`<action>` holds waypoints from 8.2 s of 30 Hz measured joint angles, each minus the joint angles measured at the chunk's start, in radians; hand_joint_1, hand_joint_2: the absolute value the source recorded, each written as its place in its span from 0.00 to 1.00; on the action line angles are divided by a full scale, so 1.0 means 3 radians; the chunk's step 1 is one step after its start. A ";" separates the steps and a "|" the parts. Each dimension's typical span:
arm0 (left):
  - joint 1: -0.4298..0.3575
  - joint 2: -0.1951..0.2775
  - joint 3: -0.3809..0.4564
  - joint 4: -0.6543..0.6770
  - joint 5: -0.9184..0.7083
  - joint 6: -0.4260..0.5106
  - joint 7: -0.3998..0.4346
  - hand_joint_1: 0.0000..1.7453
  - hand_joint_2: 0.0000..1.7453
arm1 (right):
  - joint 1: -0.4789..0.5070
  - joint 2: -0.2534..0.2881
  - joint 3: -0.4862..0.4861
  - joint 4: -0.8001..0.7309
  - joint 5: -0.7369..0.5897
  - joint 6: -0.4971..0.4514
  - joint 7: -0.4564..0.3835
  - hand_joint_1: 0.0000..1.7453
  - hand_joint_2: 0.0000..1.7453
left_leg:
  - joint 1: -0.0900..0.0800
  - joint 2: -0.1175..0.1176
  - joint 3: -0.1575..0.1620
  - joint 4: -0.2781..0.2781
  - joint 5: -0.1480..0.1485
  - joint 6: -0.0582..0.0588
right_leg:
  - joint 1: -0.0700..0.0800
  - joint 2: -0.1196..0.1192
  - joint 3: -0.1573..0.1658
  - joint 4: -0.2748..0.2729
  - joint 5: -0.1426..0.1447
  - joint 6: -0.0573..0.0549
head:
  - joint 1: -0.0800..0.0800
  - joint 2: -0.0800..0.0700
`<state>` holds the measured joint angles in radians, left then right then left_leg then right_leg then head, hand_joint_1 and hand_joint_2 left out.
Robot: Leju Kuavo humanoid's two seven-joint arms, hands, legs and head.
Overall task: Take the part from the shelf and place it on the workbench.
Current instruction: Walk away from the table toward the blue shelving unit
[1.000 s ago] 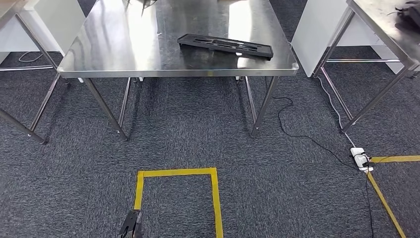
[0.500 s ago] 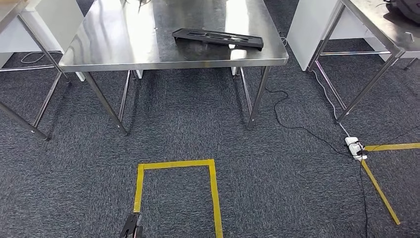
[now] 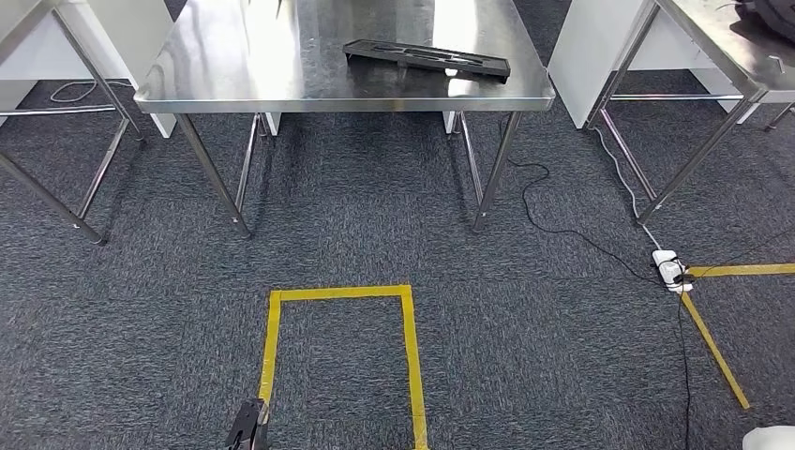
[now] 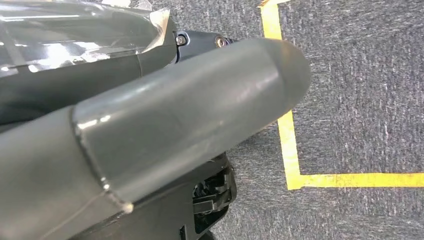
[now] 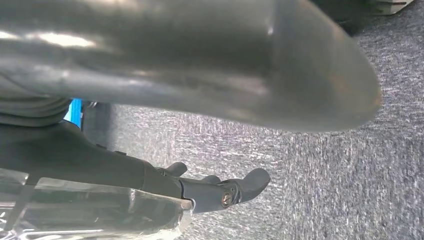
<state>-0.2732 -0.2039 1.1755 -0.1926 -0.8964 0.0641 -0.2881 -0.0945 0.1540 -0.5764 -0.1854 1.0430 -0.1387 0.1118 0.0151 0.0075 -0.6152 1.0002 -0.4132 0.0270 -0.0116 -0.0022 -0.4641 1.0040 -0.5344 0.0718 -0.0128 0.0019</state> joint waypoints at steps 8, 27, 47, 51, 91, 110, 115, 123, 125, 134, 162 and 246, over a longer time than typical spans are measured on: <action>0.0012 0.0003 0.0003 0.0000 0.0005 0.0015 -0.0003 0.00 0.00 | 0.0001 0.0003 0.0000 0.0001 0.0017 0.0009 0.0000 0.00 0.00 | 0.0019 -0.0022 -0.0226 0.0594 -0.0491 -0.0128 | 0.0000 -0.0017 -0.0098 -0.0176 0.0175 -0.0245 | -0.0049 0.0000; 0.0016 -0.0002 0.0008 0.0000 0.0008 0.0021 -0.0007 0.00 0.00 | 0.0010 0.0002 -0.0001 0.0003 0.0044 0.0015 0.0015 0.00 0.00 | 0.0001 0.0000 0.0036 0.0021 -0.0077 0.0065 | 0.0003 -0.0003 -0.0614 0.0927 -0.0186 -0.0039 | -0.0011 0.0000; 0.0036 0.0004 0.0007 0.0001 -0.0035 0.0063 0.0032 0.00 0.00 | 0.0007 -0.0008 -0.0001 0.0004 0.0107 0.0081 0.0041 0.00 0.00 | -0.0019 0.0208 0.0238 0.0046 -0.0207 -0.0096 | 0.0052 -0.0278 -0.0058 -0.0097 0.0061 -0.0233 | -0.0071 0.0000; 0.0042 0.0007 0.0004 0.0001 -0.0074 0.0111 0.0057 0.00 0.00 | 0.0005 -0.0002 -0.0004 0.0004 0.0106 0.0076 0.0041 0.00 0.00 | -0.0016 0.0088 0.0203 -0.0006 -0.0176 0.0005 | 0.0055 -0.0246 -0.0092 -0.0010 0.0002 -0.0170 | -0.0067 0.0000; 0.0390 -0.0018 -0.0454 0.0006 -0.0691 0.0173 0.0275 0.00 0.00 | 0.0039 -0.0022 0.0010 0.0009 0.0409 0.0272 -0.0052 0.00 0.00 | -0.0009 -0.0322 0.0149 -0.0019 -0.0111 0.0051 | -0.0036 0.0094 -0.0331 0.0364 -0.0063 -0.0040 | -0.0040 0.0000; 0.0212 -0.0013 -0.0466 0.0006 -0.0524 0.0268 0.0585 0.00 0.00 | 0.0091 0.0007 0.0014 0.0012 0.0460 0.0151 -0.0282 0.00 0.00 | -0.0050 0.0205 0.0136 0.0035 -0.0168 -0.0053 | 0.0037 -0.0421 -0.0117 -0.0050 0.0080 -0.0158 | -0.0086 0.0000; 0.0200 -0.0013 -0.0415 0.0006 -0.0499 0.0479 0.0652 0.00 1.00 | 0.0098 -0.0007 0.0014 0.0011 0.0487 0.0158 -0.0253 0.00 0.00 | -0.0029 -0.0002 0.0114 -0.0003 -0.0103 0.0057 | 0.0005 -0.0157 -0.0277 0.0334 -0.0144 -0.0128 | -0.0057 0.0000; 0.0292 -0.0023 -0.0377 0.0006 -0.0560 0.0425 0.0679 0.00 1.00 | 0.0122 -0.0043 0.0066 0.0012 0.0610 0.0225 -0.0087 0.00 0.00 | -0.0041 -0.0399 0.0084 0.0011 -0.0072 0.0044 | -0.0016 0.0214 -0.0224 0.0101 0.0044 -0.0059 | -0.0032 0.0000; 0.0323 -0.0023 -0.0378 0.0006 -0.0596 0.0387 0.0679 0.00 1.00 | 0.0119 -0.0048 0.0072 0.0013 0.0617 0.0240 -0.0081 0.00 0.00 | -0.0043 -0.0461 0.0061 0.0013 -0.0059 0.0007 | -0.0012 0.0269 -0.0171 -0.0023 0.0086 -0.0095 | -0.0031 0.0000; 0.0432 -0.0027 -0.0381 0.0006 -0.0654 0.0362 0.0641 0.00 1.00 | 0.0127 -0.0063 0.0080 0.0011 0.0641 0.0269 -0.0073 0.00 0.00 | -0.0025 -0.0036 -0.0420 0.0996 -0.0524 -0.0111 | 0.0000 -0.0171 -0.0146 -0.0058 0.0108 -0.0225 | -0.0101 0.0000; 0.0520 -0.0030 -0.0420 0.0005 -0.0733 0.0354 0.0659 0.00 1.00 | 0.0114 -0.0058 0.0168 0.0006 0.0765 0.0252 0.0085 0.00 0.00 | -0.0033 -0.0177 -0.0082 0.0374 -0.0313 -0.0085 | -0.0022 0.0011 -0.0168 -0.0027 0.0119 -0.0184 | -0.0081 0.0000; 0.0202 -0.0003 -0.0665 -0.0006 -0.0927 0.0187 0.0881 0.00 1.00 | 0.0089 -0.0020 -0.0107 0.0003 0.0492 0.0114 0.0090 0.00 0.00 | -0.0044 -0.0353 0.0127 0.0033 -0.0105 0.0061 | -0.0037 0.0134 -0.0341 0.0244 0.0043 -0.0031 | -0.0050 0.0000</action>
<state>-0.2126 -0.2047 0.9761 -0.1946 -1.1744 0.1202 -0.0238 -0.0677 0.1479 -0.6086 -0.1845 1.1905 -0.1046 0.1388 0.0019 -0.0982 -0.5770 1.0100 -0.4446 0.0452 -0.0227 0.0378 -0.5665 1.0772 -0.5214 0.0624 -0.0278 0.0019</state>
